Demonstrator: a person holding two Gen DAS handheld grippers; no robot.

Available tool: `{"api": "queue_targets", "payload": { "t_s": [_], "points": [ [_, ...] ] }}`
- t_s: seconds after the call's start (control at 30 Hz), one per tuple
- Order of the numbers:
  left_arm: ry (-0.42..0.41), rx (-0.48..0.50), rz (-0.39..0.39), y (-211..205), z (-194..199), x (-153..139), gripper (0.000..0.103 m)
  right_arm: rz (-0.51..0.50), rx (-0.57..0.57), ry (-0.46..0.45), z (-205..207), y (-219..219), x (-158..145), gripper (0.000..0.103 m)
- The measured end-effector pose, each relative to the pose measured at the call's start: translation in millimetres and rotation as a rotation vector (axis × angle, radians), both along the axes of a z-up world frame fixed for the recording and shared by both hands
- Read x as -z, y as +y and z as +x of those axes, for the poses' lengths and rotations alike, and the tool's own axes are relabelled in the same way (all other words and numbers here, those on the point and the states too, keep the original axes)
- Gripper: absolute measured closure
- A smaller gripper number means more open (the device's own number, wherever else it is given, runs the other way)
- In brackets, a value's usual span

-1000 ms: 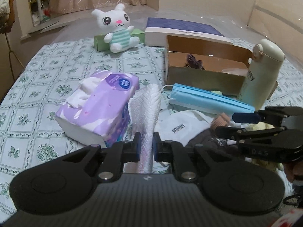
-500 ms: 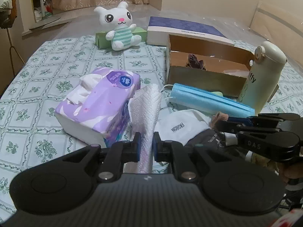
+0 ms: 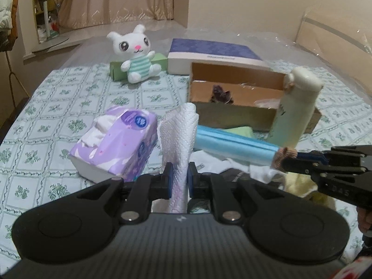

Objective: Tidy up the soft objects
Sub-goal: 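Carry the towel with the left gripper and the sock with the right gripper to the box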

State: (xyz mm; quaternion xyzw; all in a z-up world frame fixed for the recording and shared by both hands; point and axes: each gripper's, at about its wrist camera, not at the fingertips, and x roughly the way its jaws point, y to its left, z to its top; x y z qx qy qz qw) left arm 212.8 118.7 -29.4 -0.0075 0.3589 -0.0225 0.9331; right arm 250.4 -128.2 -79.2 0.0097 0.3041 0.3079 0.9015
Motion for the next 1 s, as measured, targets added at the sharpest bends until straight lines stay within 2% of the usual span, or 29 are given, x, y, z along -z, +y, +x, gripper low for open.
{"api": "queue_targets", "payload": {
  "t_s": [0.3, 0.5, 0.73, 1.0],
  "points": [
    [-0.030, 0.039, -0.001, -19.0, -8.6, -20.2, 0.091, 0.039, 0.089, 0.013, -19.8, -57.0, -17.2, 0.088],
    [-0.053, 0.072, -0.001, -26.8, 3.4, -32.2, 0.091, 0.061, 0.181, 0.012, -17.2, -105.4, -26.5, 0.088],
    [-0.069, 0.122, 0.004, -34.9, 44.0, -46.6, 0.091, 0.069, 0.285, -0.005, 7.5, -155.6, -42.9, 0.088],
    [-0.093, 0.177, -0.058, -45.2, 112.9, -60.2, 0.091, 0.114, 0.302, -0.031, 64.8, -181.0, -64.1, 0.088]
  ]
}}
